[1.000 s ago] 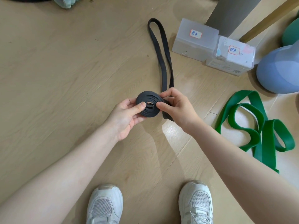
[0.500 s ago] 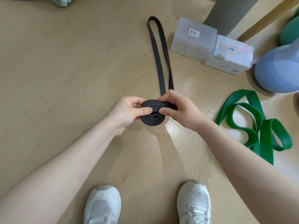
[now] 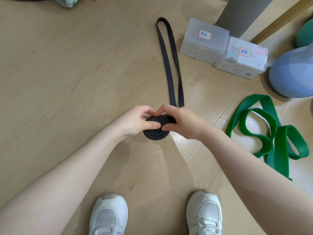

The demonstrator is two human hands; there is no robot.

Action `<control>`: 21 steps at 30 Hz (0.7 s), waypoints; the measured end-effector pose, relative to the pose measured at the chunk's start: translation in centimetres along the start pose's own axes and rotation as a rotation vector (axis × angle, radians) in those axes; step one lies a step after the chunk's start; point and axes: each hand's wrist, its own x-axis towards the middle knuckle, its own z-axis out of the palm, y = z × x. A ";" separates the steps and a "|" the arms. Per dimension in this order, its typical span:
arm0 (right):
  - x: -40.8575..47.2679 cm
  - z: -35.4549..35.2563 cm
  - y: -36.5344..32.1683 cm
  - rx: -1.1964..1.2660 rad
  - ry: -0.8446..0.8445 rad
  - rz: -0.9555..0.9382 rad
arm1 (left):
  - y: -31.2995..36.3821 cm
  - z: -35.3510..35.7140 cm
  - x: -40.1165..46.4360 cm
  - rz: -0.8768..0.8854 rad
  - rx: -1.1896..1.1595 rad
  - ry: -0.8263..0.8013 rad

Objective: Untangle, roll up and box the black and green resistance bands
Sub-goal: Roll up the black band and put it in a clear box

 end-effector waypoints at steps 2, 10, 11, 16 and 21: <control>-0.1 0.1 -0.1 0.073 0.030 0.014 | -0.2 0.1 0.1 0.010 -0.026 0.032; -0.3 -1.3 1.7 0.155 0.137 0.074 | -0.3 -0.4 -0.3 0.081 -0.074 0.175; -0.4 -1.5 2.1 0.159 0.125 0.086 | -0.4 -0.5 -0.3 0.085 -0.081 0.187; -0.3 -0.7 2.5 -0.062 0.127 0.039 | -0.5 -0.7 -0.5 0.115 -0.001 0.216; -0.4 0.9 1.9 0.002 0.231 -0.032 | -1.3 -1.3 -0.1 0.074 -0.124 0.279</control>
